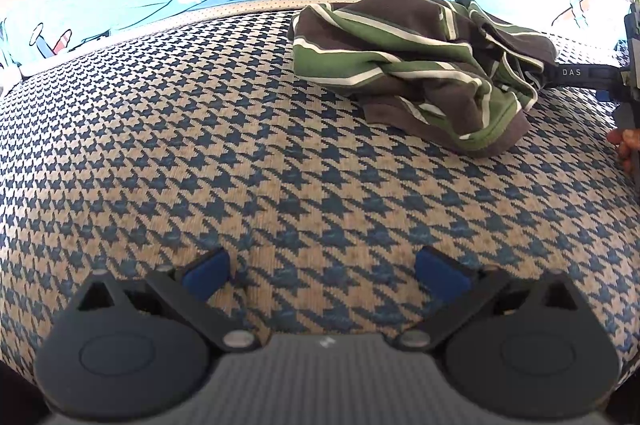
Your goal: Fold clothes
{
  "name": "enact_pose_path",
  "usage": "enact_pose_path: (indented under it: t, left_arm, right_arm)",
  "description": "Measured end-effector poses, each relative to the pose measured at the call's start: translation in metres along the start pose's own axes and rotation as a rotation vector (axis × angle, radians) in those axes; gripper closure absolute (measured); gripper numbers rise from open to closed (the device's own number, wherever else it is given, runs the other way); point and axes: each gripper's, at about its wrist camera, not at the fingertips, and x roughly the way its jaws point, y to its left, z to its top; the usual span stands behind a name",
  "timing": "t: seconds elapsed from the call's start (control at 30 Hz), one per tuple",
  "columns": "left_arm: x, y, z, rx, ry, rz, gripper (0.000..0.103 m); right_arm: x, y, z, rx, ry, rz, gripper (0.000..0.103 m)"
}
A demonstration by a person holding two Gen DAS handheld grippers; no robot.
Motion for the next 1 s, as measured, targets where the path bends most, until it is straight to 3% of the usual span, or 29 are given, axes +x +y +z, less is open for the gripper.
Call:
enact_pose_path:
  t: [0.27, 0.43, 0.83, 1.0]
  left_arm:
    - [-0.016, -0.021, -0.042, 0.003, -0.013, 0.01, 0.0]
    - [-0.02, -0.027, -0.047, 0.002, -0.01, 0.018, 0.0]
    - [0.008, -0.027, -0.005, -0.017, 0.05, 0.051, 0.0]
    - [0.039, -0.037, 0.049, -0.036, 0.1, 0.07, 0.0]
  right_arm:
    - [-0.012, 0.004, -0.005, 0.015, 0.037, -0.016, 0.0]
    - [-0.023, 0.007, -0.008, 0.023, 0.081, -0.025, 0.0]
    - [-0.043, 0.006, -0.016, -0.004, 0.163, 0.011, 0.0]
    - [-0.05, 0.008, -0.016, 0.006, 0.21, 0.007, 0.0]
